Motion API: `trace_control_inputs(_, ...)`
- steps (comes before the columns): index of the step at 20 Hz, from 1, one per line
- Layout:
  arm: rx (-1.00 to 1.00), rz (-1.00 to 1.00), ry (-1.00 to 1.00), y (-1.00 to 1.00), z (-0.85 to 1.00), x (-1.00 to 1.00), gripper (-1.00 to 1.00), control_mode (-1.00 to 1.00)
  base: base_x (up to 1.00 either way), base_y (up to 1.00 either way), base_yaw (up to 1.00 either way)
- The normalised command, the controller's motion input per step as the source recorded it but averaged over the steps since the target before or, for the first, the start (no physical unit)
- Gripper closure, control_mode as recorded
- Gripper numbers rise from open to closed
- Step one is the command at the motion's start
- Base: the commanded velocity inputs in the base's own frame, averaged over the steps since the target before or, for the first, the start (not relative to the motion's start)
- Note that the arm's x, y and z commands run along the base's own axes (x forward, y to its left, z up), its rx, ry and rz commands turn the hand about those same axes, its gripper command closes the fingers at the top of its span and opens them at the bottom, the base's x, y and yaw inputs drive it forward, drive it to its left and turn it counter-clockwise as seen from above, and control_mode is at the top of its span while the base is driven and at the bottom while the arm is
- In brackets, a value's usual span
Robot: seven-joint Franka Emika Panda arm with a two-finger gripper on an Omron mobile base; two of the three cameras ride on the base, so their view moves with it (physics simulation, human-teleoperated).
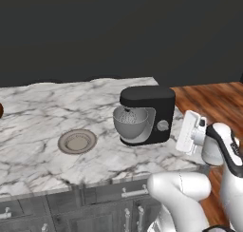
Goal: Add butter and sugar cubes to the stand mixer bowl and then turn on the stand mixer to begin making frosting.
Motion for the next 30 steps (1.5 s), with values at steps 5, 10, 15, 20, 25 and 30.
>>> trace_control_inputs(5,-0.03,-0.01,0.0,0.04,-0.37,0.24,-1.0,-1.0,0.0,0.0,0.0)
trace_control_inputs(10,-0.01,-0.02,0.0,0.01,-0.27,0.29,-1.0,-1.0,0.0,0.0,0.0)
trace_control_inputs(15,0.0,-0.03,0.0,0.0,-0.09,0.32,-1.0,-1.0,0.0,0.0,0.0)
trace_control_inputs(20,0.0,-0.03,0.0,0.0,-0.02,0.34,-1.0,-1.0,0.0,0.0,0.0)
trace_control_inputs(25,0.0,-0.04,0.0,0.0,-0.41,0.45,-1.0,-1.0,0.0,0.0,0.0)
trace_control_inputs(30,-0.01,-0.04,0.02,0.0,-0.69,0.45,-1.0,-1.0,0.0,0.0,0.0)
